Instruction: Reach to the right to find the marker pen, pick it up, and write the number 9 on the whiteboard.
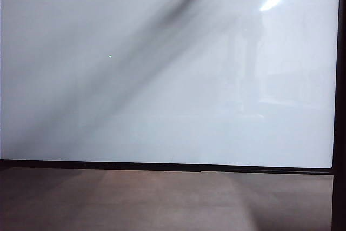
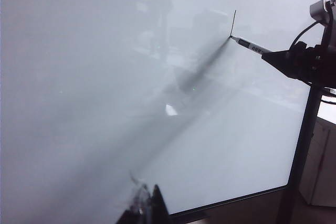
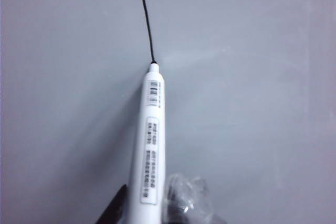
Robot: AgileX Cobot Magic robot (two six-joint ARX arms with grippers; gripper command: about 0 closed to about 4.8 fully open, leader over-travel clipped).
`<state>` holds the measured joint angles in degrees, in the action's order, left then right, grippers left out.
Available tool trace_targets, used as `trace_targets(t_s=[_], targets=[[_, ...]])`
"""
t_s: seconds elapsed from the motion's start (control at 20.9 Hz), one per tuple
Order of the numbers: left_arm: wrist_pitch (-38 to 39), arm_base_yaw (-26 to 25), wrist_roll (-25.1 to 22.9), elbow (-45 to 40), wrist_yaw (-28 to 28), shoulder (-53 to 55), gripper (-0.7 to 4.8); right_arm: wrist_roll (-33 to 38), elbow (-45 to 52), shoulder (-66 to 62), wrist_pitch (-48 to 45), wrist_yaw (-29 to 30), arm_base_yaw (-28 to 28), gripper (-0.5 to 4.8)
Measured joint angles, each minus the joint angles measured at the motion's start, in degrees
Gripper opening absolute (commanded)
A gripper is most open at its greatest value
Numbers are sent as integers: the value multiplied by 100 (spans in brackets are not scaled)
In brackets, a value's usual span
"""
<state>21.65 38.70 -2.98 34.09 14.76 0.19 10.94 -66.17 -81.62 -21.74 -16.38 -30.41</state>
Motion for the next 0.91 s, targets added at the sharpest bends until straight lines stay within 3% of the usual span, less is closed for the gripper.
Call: trace_targets(t_s=[0.91], targets=[[-2,0,0,2,2,0,-5,-2,466,516,118,-245,417,-6]])
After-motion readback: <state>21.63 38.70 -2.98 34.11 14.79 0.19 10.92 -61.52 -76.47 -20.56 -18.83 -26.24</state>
